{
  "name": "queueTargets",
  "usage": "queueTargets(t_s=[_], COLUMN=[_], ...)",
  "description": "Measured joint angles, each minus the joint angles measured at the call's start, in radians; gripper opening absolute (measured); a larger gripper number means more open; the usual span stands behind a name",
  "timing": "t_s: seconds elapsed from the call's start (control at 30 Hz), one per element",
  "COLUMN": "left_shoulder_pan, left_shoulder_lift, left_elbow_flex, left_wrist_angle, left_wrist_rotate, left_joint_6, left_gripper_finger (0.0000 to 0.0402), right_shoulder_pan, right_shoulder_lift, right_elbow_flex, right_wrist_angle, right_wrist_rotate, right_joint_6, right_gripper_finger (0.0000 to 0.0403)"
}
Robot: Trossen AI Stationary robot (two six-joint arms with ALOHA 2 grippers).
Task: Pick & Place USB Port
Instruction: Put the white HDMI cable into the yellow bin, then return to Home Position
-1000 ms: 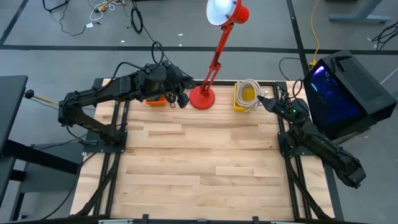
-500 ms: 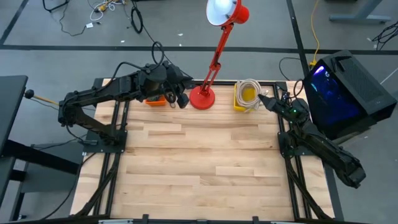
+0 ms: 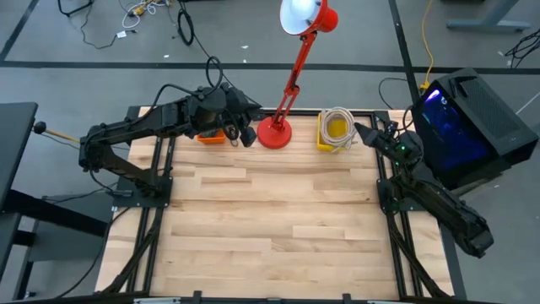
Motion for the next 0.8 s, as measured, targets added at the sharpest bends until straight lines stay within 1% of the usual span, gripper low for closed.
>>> queueTargets(t_s=[0.17, 0.43, 0.63, 0.8], left_shoulder_pan=[0.0, 0.0, 0.0, 0.0], left_shoulder_lift=[0.0, 0.0, 0.0, 0.0], left_elbow_flex=[0.0, 0.0, 0.0, 0.0], left_wrist_angle=[0.0, 0.0, 0.0, -0.003], left_wrist_rotate=[0.0, 0.0, 0.0, 0.0], left_joint_6=[0.0, 0.0, 0.0, 0.0], left_gripper_finger=[0.0051, 0.0051, 0.0051, 0.0051], right_shoulder_pan=[-0.024, -0.074, -0.109, -0.138], right_shoulder_lift=[0.0, 0.0, 0.0, 0.0], right_elbow_flex=[0.001, 0.001, 0.002, 0.02], right_wrist_angle=[-0.008, -0.006, 0.055, 0.051], right_wrist_rotate=[0.013, 0.018, 0.018, 0.01], right_joint_6=[-0.007, -0.02, -0.025, -0.034], right_gripper_finger=[0.0124, 0.0125, 0.0126, 0.0126])
